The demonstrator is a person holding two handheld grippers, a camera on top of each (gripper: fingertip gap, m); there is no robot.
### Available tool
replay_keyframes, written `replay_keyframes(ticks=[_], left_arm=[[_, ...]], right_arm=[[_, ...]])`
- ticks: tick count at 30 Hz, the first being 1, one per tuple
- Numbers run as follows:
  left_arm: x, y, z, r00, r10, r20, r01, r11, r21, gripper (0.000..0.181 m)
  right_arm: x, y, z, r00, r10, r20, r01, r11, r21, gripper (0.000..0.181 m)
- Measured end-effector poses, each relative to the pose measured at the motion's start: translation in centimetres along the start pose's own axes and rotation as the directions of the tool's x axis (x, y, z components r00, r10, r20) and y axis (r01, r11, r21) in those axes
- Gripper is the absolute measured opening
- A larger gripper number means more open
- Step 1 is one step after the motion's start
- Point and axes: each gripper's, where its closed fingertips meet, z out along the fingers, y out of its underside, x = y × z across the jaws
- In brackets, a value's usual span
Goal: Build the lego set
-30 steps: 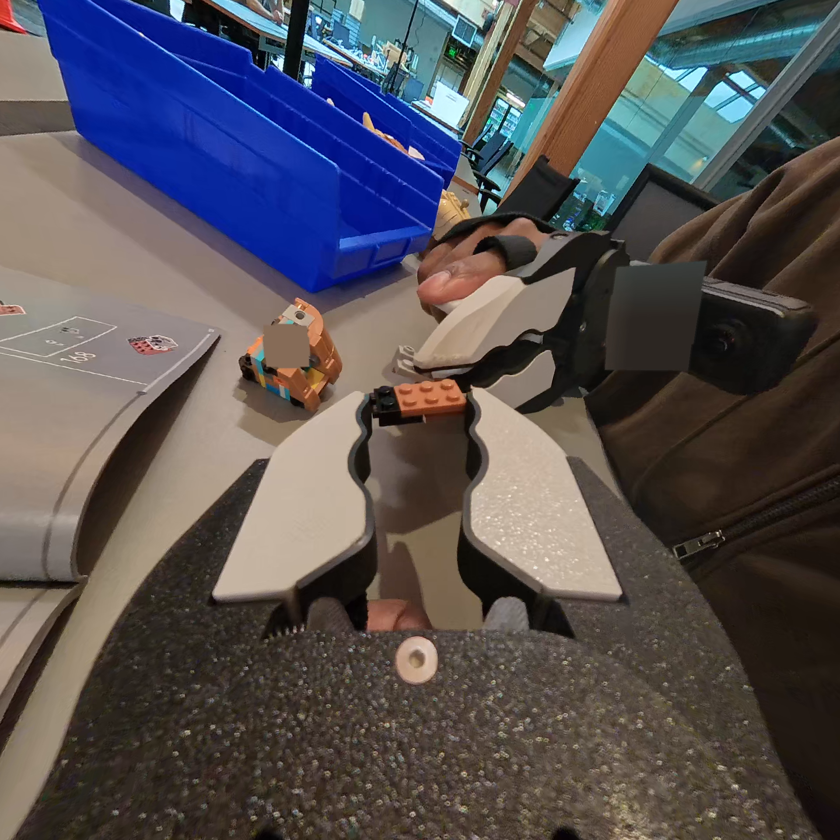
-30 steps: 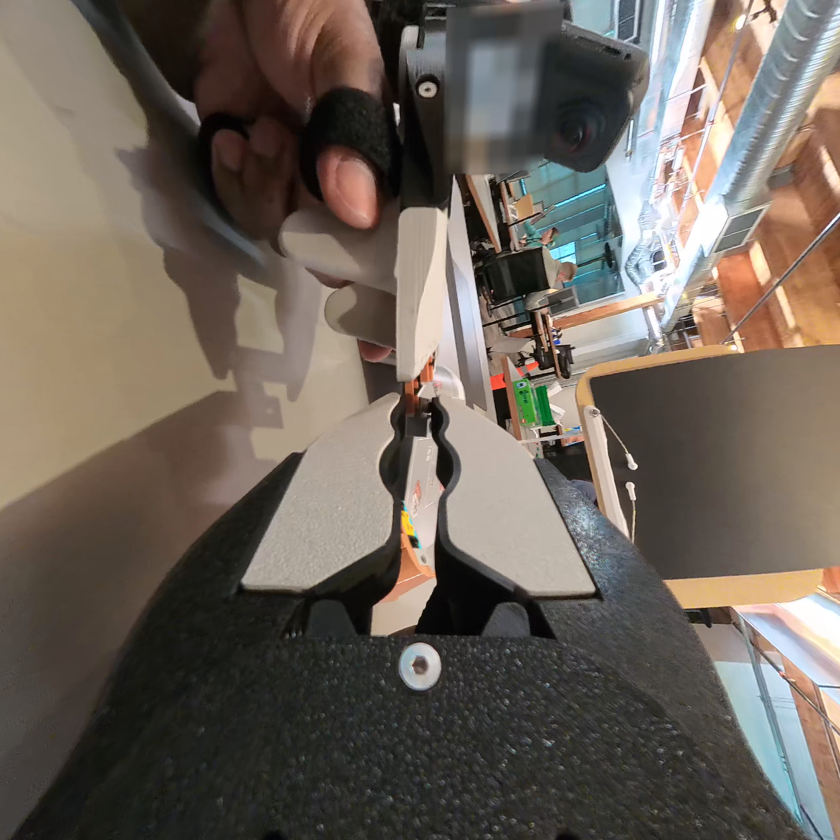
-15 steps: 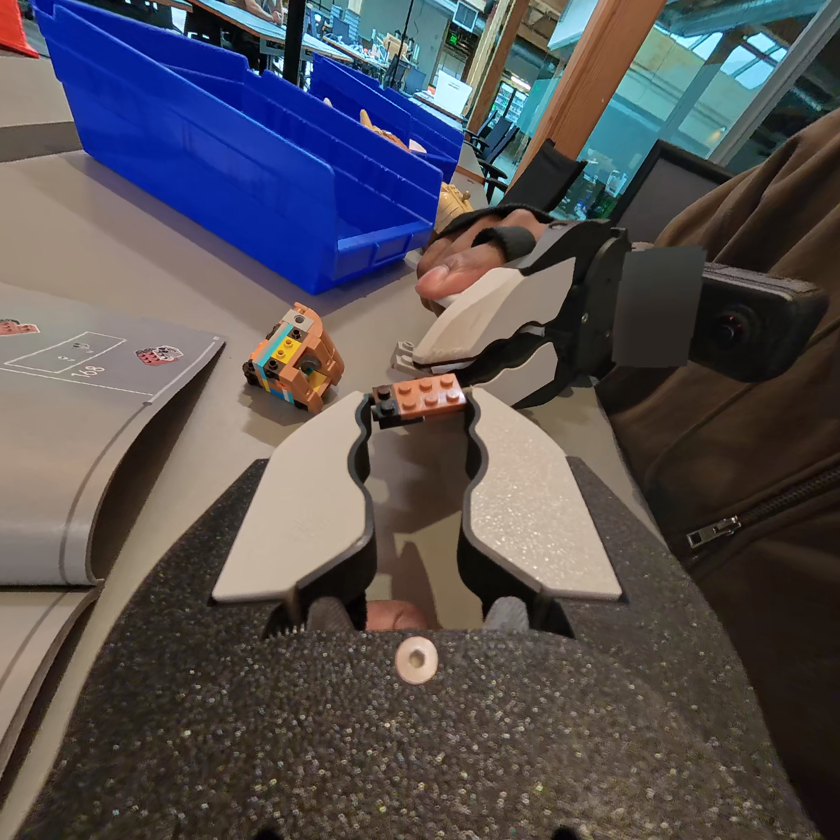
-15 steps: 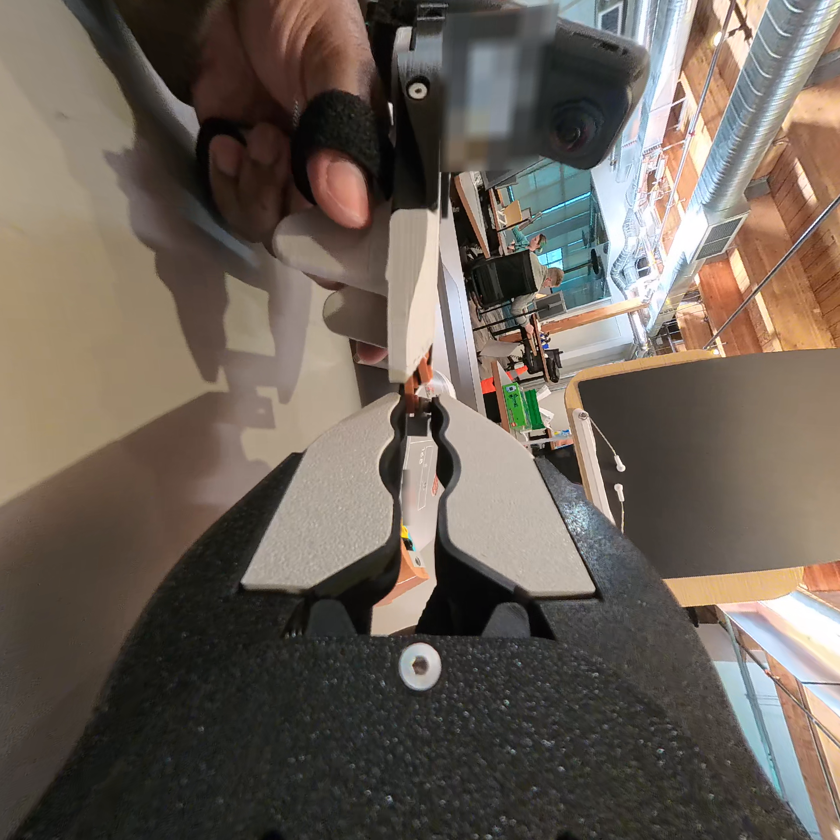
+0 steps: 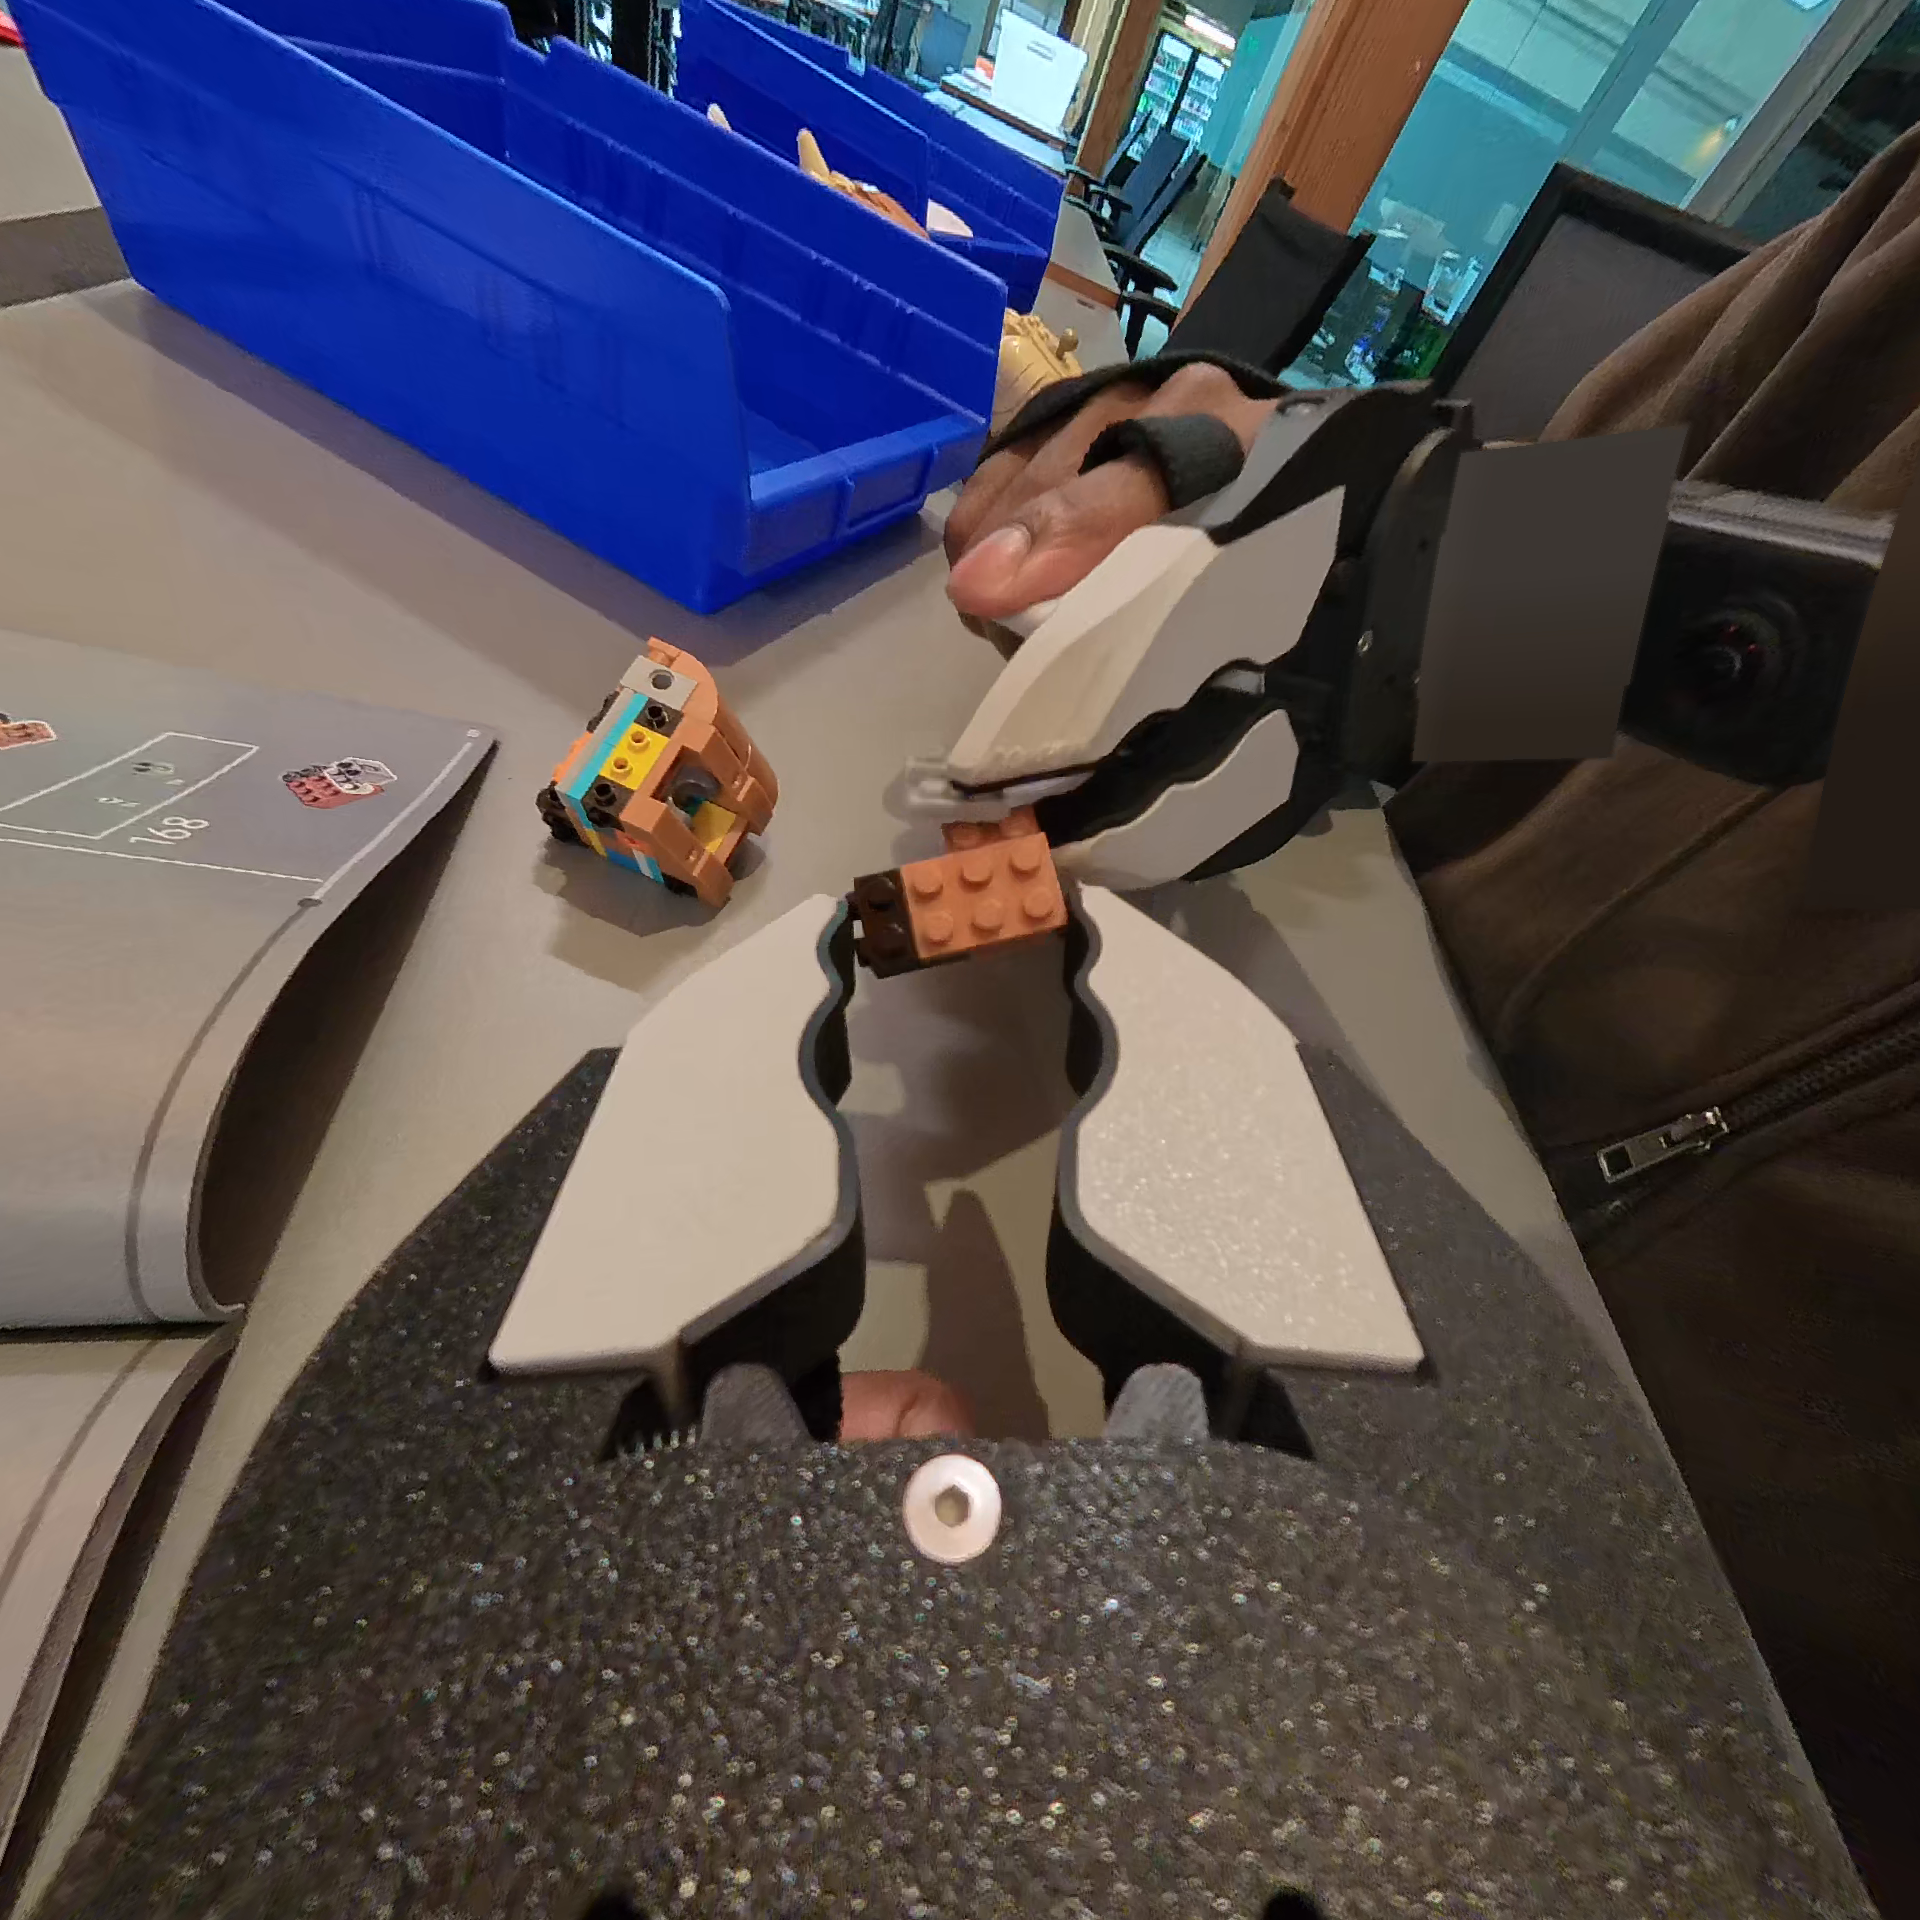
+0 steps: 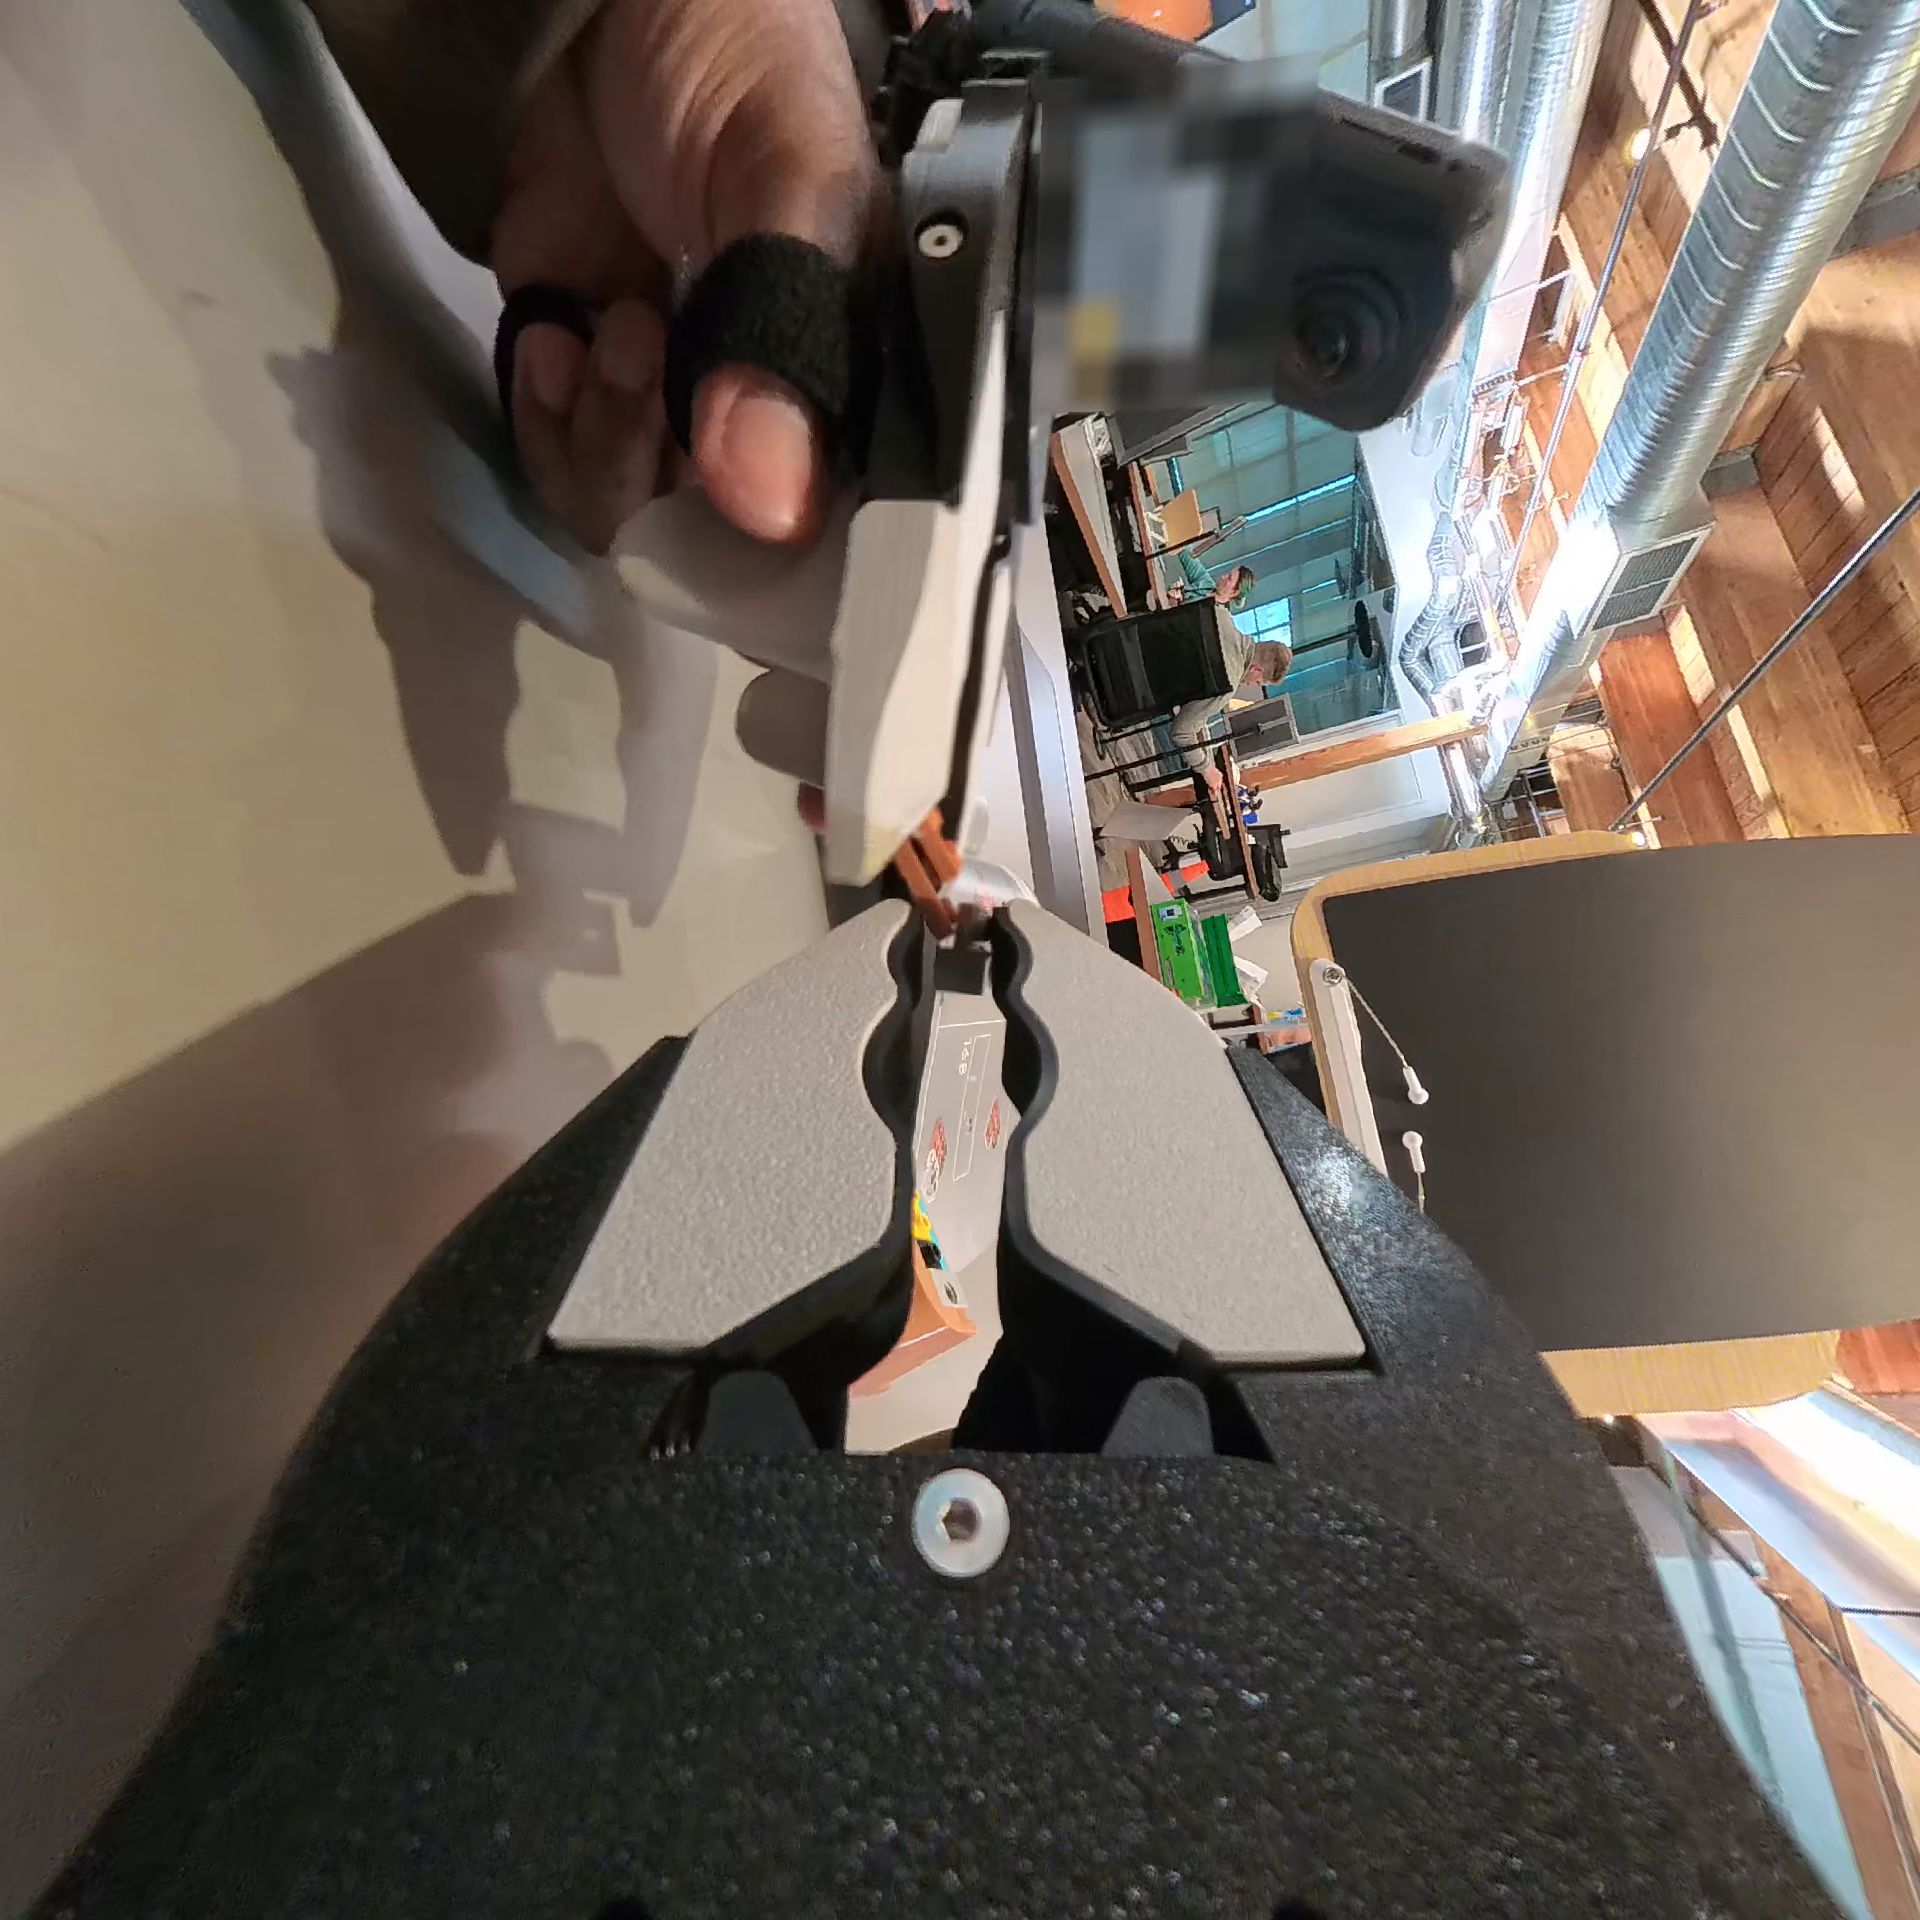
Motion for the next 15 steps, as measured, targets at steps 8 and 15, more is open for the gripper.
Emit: replay_keyframes(ticks=[8, 15], left_arm=[[0.02, 0.34, 0.13, 0.999, -0.04, -0.019, 0.04, 0.999, -0.015, 0.038], [0.61, 0.53, 0.24, 0.993, -0.101, -0.064, 0.098, 0.994, -0.037, 0.038]], right_arm=[[-0.23, -0.02, 0.04, 1.0, 0.007, 0.01, -0.007, 1.0, 0.006, 0.012], [-0.57, -0.56, -0.05, 0.999, 0.015, 0.029, -0.016, 0.999, 0.035, 0.017]])
